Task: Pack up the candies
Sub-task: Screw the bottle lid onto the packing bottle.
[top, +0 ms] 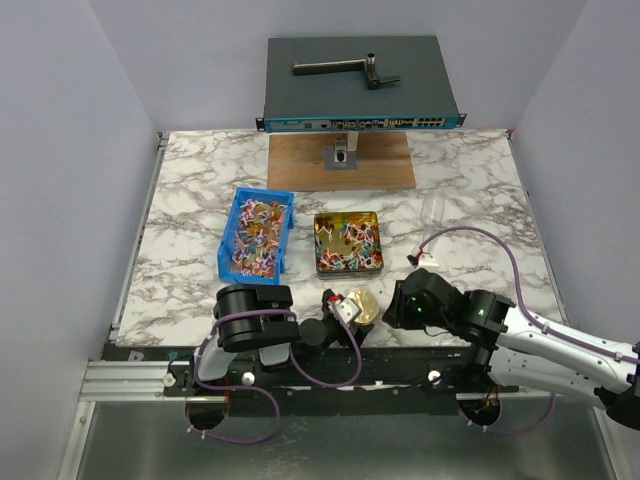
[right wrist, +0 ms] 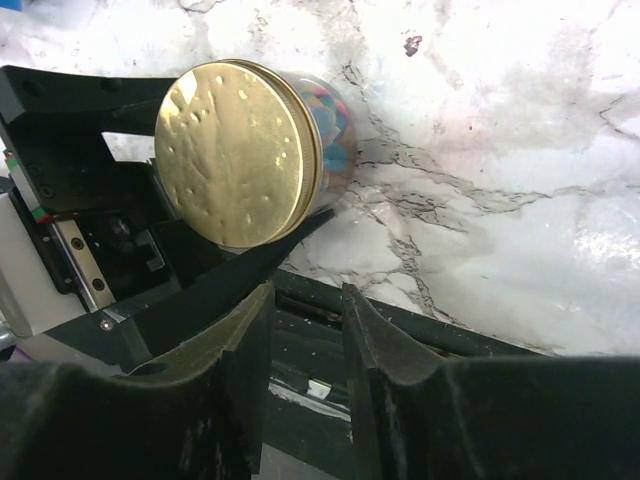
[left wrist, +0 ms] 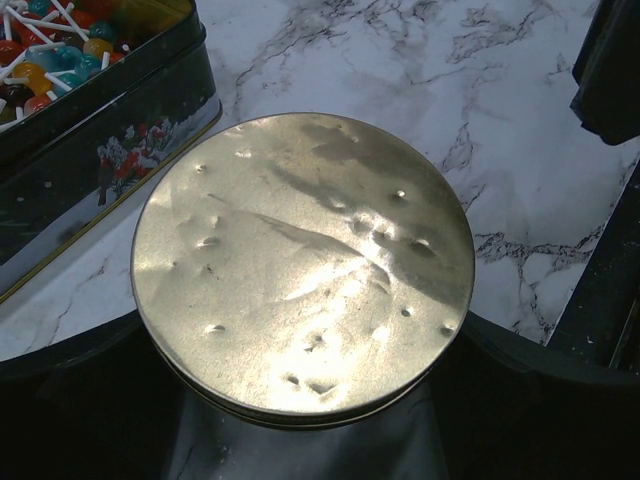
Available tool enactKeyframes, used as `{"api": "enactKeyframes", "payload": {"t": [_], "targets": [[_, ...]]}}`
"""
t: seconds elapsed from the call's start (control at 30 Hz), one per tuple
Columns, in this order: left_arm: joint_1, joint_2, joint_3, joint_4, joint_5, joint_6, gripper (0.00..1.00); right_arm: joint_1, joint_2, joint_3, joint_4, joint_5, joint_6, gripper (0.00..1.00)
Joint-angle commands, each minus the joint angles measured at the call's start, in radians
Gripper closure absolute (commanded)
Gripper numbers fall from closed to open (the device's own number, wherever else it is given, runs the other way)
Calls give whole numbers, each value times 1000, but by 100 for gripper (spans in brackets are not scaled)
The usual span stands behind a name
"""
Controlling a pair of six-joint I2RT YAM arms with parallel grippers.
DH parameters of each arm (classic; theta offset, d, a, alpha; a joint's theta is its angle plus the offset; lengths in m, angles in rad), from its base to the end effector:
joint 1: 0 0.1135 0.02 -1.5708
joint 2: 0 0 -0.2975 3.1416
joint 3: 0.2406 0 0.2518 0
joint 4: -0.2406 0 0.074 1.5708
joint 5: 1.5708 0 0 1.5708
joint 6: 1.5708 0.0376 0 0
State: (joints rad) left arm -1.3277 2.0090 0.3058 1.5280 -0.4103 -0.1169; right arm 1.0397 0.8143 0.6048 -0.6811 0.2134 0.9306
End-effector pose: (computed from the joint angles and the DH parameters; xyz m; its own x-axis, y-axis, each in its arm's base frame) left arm 0.0820 -0.2684 0.1137 -0.1344 0.0978 -0.9861 0.7852 0.6176 -0.0458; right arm 0.0763 0.1142 0.2516 -0.8569 0.0887 -0.5077 -0.1473 0.9019 0.4061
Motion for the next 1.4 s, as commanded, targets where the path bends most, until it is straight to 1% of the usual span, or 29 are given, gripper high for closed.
{"api": "enactKeyframes", "payload": {"t": [0.0, 0.07, 0.13, 0.3, 0.5, 0.7, 0.8, 0.97, 1.17, 1.3, 1.37], "targets": [[12, -6, -34, 38, 4, -27, 9, 4, -1, 35, -26, 44, -25, 63], [12, -17, -36, 28, 5, -29, 8, 4, -2, 35, -25, 46, -26, 61], [12, -29, -40, 19, 7, -33, 1, 4, -5, 34, -23, 44, -28, 60], [10, -58, -45, -14, 23, -47, 1, 4, -24, 29, -19, 41, -28, 59], [3, -119, -46, -103, 38, -69, 1, 5, -49, 30, -19, 40, -30, 58], [-15, -176, -92, -114, 44, -101, 1, 4, -38, 29, 0, 38, -37, 57], [-17, -236, -119, -141, 47, -116, 1, 4, -27, 32, 12, 39, -45, 56], [-21, -382, -117, -333, 85, -162, 1, 4, -8, 46, 17, 44, -56, 54], [-33, -533, -128, -479, 118, -217, 1, 4, 0, 56, 34, 59, -64, 53], [-35, -655, -102, -663, 144, -249, 1, 3, 3, 77, 31, 79, -78, 52], [-34, -716, -88, -758, 139, -250, 1, 4, 9, 88, 34, 86, -88, 48]]}}
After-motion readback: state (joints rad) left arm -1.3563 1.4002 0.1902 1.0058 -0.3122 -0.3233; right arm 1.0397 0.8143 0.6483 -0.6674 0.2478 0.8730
